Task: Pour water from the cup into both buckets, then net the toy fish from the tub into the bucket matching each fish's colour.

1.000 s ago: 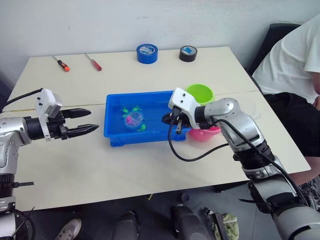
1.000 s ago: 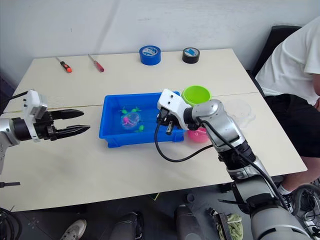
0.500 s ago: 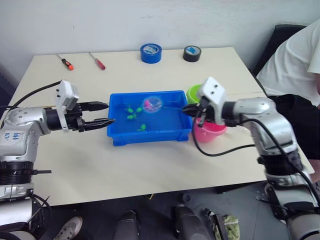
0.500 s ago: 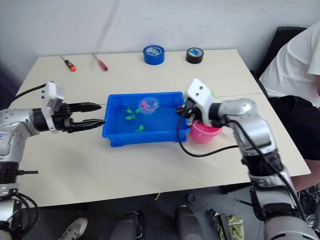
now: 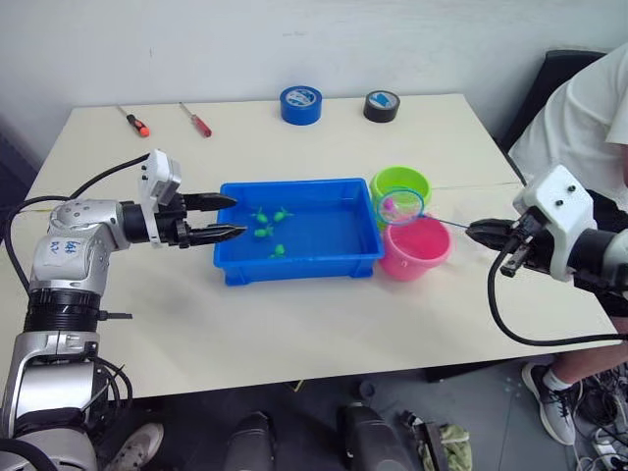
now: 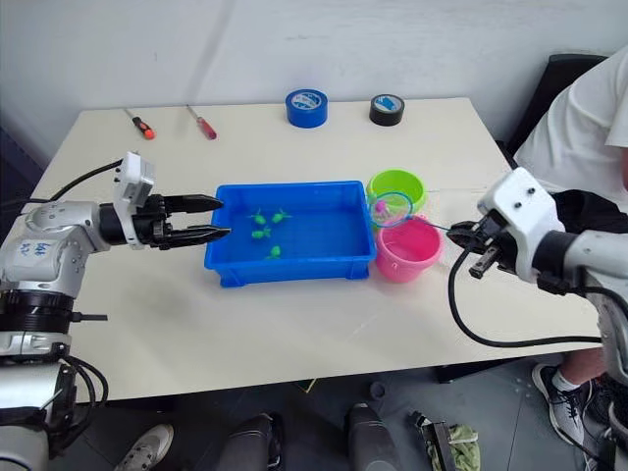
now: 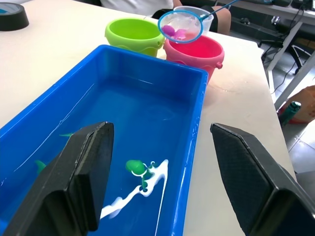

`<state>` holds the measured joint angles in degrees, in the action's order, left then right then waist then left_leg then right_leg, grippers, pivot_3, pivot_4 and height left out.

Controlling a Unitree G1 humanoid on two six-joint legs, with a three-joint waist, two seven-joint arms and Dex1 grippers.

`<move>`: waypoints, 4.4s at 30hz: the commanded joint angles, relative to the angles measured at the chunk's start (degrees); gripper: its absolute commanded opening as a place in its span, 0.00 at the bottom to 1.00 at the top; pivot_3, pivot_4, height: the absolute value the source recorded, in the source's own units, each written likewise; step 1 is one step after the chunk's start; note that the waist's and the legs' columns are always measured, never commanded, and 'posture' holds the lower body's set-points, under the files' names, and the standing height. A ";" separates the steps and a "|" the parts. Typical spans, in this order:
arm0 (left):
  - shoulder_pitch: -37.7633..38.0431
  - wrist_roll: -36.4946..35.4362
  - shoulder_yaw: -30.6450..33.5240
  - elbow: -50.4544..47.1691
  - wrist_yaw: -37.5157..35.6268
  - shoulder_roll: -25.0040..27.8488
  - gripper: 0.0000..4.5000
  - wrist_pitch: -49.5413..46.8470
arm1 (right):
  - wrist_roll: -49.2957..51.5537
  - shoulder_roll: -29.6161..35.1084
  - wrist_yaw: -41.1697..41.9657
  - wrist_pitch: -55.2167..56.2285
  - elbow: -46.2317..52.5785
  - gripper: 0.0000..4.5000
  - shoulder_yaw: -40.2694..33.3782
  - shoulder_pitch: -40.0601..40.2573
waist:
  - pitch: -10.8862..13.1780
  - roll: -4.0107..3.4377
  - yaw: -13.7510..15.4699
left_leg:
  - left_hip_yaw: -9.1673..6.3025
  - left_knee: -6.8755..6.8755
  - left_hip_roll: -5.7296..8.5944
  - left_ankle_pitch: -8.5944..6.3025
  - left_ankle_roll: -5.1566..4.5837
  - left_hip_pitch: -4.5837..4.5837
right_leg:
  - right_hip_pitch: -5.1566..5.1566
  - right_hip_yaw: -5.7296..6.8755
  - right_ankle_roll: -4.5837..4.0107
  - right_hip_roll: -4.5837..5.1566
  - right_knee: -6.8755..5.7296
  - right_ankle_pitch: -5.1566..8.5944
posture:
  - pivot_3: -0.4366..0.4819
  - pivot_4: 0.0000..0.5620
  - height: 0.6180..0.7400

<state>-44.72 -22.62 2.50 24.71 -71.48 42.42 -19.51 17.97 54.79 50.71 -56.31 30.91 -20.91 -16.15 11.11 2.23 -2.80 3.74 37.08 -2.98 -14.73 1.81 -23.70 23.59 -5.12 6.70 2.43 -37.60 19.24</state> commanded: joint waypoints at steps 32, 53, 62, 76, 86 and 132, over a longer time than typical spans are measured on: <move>-10.49 6.51 -1.99 15.33 -6.50 -5.58 0.77 9.29 | -52.91 -0.80 -23.74 55.40 6.61 0.00 -2.50 37.42 | -0.01 0.01 1.13 | 0.01 0.09 0.07 0.02 0.00 0.11 | -0.16 -0.06 0.17 -0.06 0.03 -0.07 | 0.48 0.27 0.95; -9.65 6.46 -1.75 14.62 -6.49 -5.46 0.77 9.17 | -80.36 -15.05 -35.71 63.23 7.84 0.00 6.73 36.36 | -0.01 0.02 1.10 | 0.03 0.13 0.08 0.06 0.08 0.29 | -0.26 -0.08 0.15 -0.07 -0.18 -0.06 | 0.48 0.27 0.95; -8.61 6.20 -1.39 13.50 -6.17 -5.21 0.77 8.72 | -84.73 -15.93 -37.98 63.55 7.13 0.00 5.03 36.75 | -0.01 0.02 1.17 | 0.03 0.14 0.09 0.07 0.08 0.38 | -0.36 -0.08 0.15 -0.07 -0.21 -0.06 | 0.48 0.27 0.95; -6.33 5.39 3.07 13.29 -2.93 -0.75 0.77 7.22 | -58.69 -18.13 -20.39 53.31 6.35 0.00 10.07 10.59 | -0.02 0.04 0.03 | -0.09 0.13 0.07 0.13 0.11 0.55 | -0.53 -0.02 0.16 -0.09 -0.34 -0.07 | 0.48 0.27 0.95; 3.53 3.30 7.65 2.29 0.24 3.42 0.77 2.48 | -34.07 -27.51 3.90 9.77 0.90 0.00 20.36 -16.16 | -0.02 0.04 -0.27 | -0.18 0.17 0.04 0.16 0.08 0.52 | -0.58 0.15 0.11 0.10 -0.38 -0.05 | 0.48 0.27 0.95; 15.02 -2.85 11.80 -14.85 7.78 7.10 0.77 -5.02 | -6.93 -37.34 -16.05 -13.01 -35.92 0.00 31.50 -43.02 | -0.02 0.05 -2.11 | -0.05 -0.06 -0.01 0.12 0.07 0.05 | 0.12 0.08 0.01 0.09 -0.36 0.00 | 0.48 0.27 0.95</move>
<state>-28.39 -25.06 13.36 9.99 -63.83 48.84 -25.48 9.53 17.05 34.34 -68.35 -9.46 12.59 -57.96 11.09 2.27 -4.91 3.68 37.02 -2.99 -14.61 1.89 -23.68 23.73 -5.04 6.71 2.52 -37.96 19.24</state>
